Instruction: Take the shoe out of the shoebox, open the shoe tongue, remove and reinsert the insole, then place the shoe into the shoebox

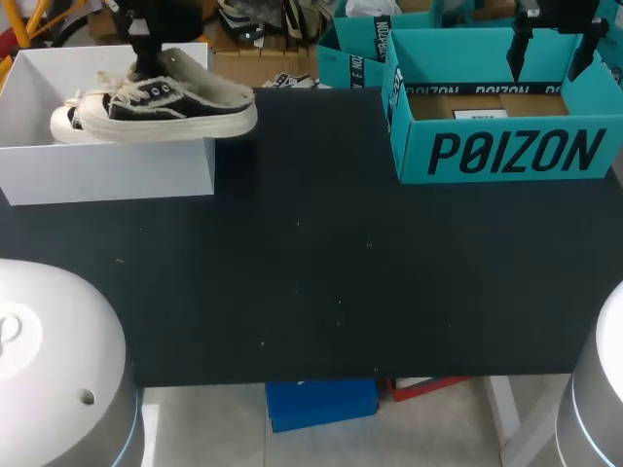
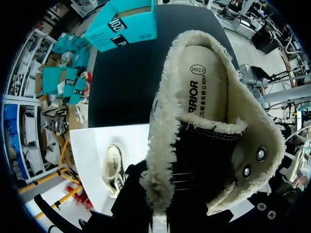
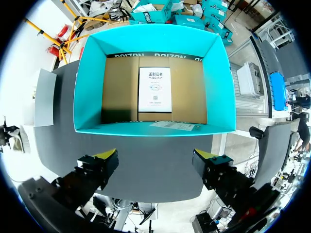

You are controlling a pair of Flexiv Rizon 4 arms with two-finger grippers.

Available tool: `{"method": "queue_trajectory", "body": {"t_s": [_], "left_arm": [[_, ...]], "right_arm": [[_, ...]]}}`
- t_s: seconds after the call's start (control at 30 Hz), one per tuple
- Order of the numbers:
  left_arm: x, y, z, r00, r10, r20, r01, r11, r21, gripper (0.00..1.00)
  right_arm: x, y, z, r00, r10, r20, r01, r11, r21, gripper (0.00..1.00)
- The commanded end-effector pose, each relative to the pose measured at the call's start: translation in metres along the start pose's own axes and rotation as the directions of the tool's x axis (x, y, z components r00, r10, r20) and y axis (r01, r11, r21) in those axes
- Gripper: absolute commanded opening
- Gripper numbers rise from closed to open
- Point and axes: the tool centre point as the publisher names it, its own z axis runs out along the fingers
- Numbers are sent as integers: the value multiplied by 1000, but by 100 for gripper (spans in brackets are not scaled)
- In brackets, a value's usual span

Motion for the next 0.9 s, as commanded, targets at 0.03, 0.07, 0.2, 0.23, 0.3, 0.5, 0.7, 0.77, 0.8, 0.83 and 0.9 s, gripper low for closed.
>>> {"method": "queue_trajectory", "body": {"t_s": [0.03, 0.07, 0.2, 0.23, 0.3, 0.5, 0.7, 0.77, 0.8, 0.83, 0.9], "left_arm": [[15, -33, 11, 1000, 12, 2, -12, 1000, -16, 0], [18, -41, 12, 1000, 22, -3, -22, 1000, -11, 0], [31, -70, 22, 999, 47, -7, -47, 999, -12, 0], [32, -74, 24, 999, 47, -6, -47, 999, -16, 0], [37, -86, 31, 999, 45, -13, -45, 999, -13, 0], [50, -117, 53, 999, 37, -35, -37, 999, -9, 0], [61, -137, 74, 998, 50, -50, -51, 999, -13, 0], [64, -140, 80, 997, 47, -53, -49, 999, -18, 0], [66, -141, 83, 997, 48, -58, -49, 999, -20, 0], [68, -142, 86, 997, 48, -57, -49, 998, -24, 0], [71, -144, 93, 997, 49, -68, -51, 998, -29, 0]], "right_arm": [[0, 0, 0, 1000, 0, 0, 0, 1000, 1, 100], [0, 0, 0, 1000, 0, 0, 0, 1000, 1, 100], [0, 0, 0, 1000, 0, 0, 0, 1000, 1, 100], [0, 0, 0, 1000, 0, 0, 0, 1000, 1, 100], [0, 0, 0, 1000, 0, 0, 0, 1000, 1, 100], [0, 0, 0, 1000, 0, 0, 0, 1000, 1, 100], [0, 0, 0, 1000, 0, 0, 0, 1000, 1, 100], [0, 0, 0, 1000, 0, 0, 0, 1000, 1, 100], [0, 0, 0, 1000, 0, 0, 0, 1000, 1, 100], [0, 0, 0, 1000, 0, 0, 0, 1000, 1, 100], [0, 0, 0, 1000, 0, 0, 0, 1000, 1, 100]]}}
